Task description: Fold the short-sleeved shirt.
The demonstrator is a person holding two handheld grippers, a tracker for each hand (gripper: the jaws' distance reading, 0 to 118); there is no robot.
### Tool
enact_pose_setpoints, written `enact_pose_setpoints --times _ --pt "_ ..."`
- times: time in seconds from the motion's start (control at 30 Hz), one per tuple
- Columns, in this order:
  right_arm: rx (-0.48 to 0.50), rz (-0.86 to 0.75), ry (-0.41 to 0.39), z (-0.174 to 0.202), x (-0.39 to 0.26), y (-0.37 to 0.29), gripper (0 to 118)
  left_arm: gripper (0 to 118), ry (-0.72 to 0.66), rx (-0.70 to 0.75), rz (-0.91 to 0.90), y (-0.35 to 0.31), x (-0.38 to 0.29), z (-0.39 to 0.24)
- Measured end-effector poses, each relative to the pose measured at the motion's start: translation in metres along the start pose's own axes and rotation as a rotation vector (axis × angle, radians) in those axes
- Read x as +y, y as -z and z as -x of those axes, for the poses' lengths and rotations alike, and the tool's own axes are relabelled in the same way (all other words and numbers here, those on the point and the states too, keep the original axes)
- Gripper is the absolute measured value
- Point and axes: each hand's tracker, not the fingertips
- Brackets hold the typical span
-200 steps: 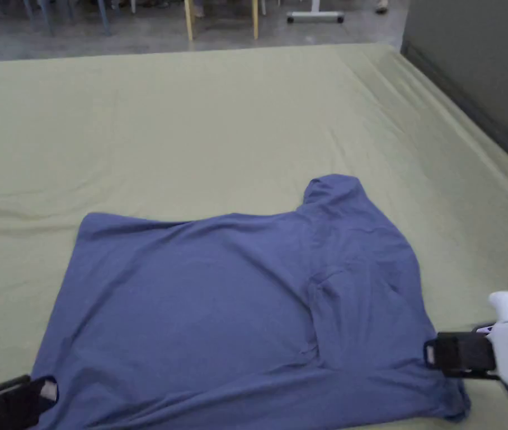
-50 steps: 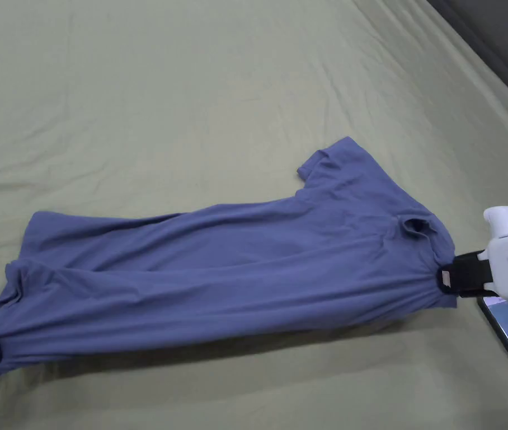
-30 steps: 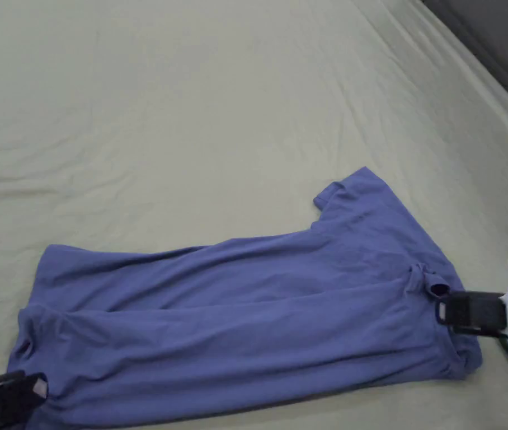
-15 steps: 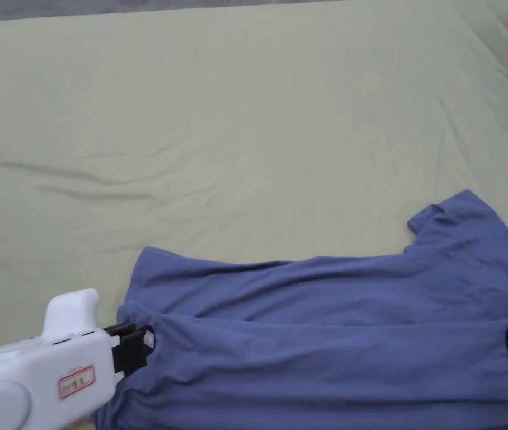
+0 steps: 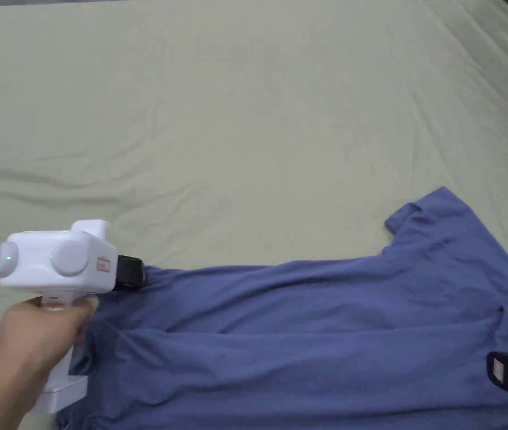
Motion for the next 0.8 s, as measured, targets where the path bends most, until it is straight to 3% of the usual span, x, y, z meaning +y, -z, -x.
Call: enact_pose_setpoints --times 0.03,0.07,0.13,0.17,0.23,0.3,0.33,0.37,0.4,0.53,0.63,0.67,0.7,0.73,0.8 --pt "-0.006 0.001 0.004 -0.002 0.001 0.001 3 74 0.004 -0.029 -0.028 0.0 0.0 0.004" --pt "-0.014 0.002 0.005 -0.004 0.003 0.003 3 6 -0.033 -0.06 -0.074 -0.009 0.001 0.009" --pt "-0.029 0.005 -0.023 -0.01 0.012 0.009 3 0 -0.171 -0.214 -0.228 -0.038 0.01 0.034" --pt "-0.035 -0.003 -0.062 -0.013 0.022 0.014 3 0 -0.208 -0.224 -0.206 -0.04 0.02 0.046" --pt "-0.026 -0.029 -0.077 -0.023 0.051 0.024 3 0 -0.195 -0.23 -0.208 -0.056 0.035 0.057" --pt "0.018 -0.039 -0.012 -0.044 0.091 0.042 3 0 -0.139 -0.216 -0.22 -0.046 0.025 0.038" --pt "0.042 -0.017 0.038 -0.054 0.114 0.053 20 0 -0.126 -0.223 -0.216 -0.045 0.026 0.034" --pt "0.046 0.028 0.073 -0.062 0.135 0.067 89 0 -0.122 -0.225 -0.218 -0.046 0.029 0.035" --pt "0.023 0.073 0.098 -0.069 0.154 0.08 118 0 -0.124 -0.227 -0.218 -0.045 0.031 0.038" --pt "-0.058 0.308 0.066 -0.085 0.188 0.144 114 0 -0.143 -0.2 -0.231 -0.061 0.012 0.013" --pt "-0.163 0.32 0.094 -0.089 0.185 0.17 112 0 -0.149 -0.194 -0.208 -0.033 0.014 0.04" --pt "-0.174 0.318 0.109 -0.095 0.189 0.181 107 0 -0.144 -0.19 -0.201 -0.029 0.014 0.045" --pt "-0.185 0.321 0.136 -0.097 0.188 0.183 95 0 -0.145 -0.187 -0.196 -0.031 0.009 0.035" --pt "-0.239 0.318 0.146 -0.094 0.185 0.181 76 0 -0.144 -0.185 -0.192 -0.028 0.008 0.038" --pt "-0.211 0.248 0.124 -0.091 0.182 0.167 58 0 -0.155 -0.189 -0.185 -0.024 0.008 0.043"
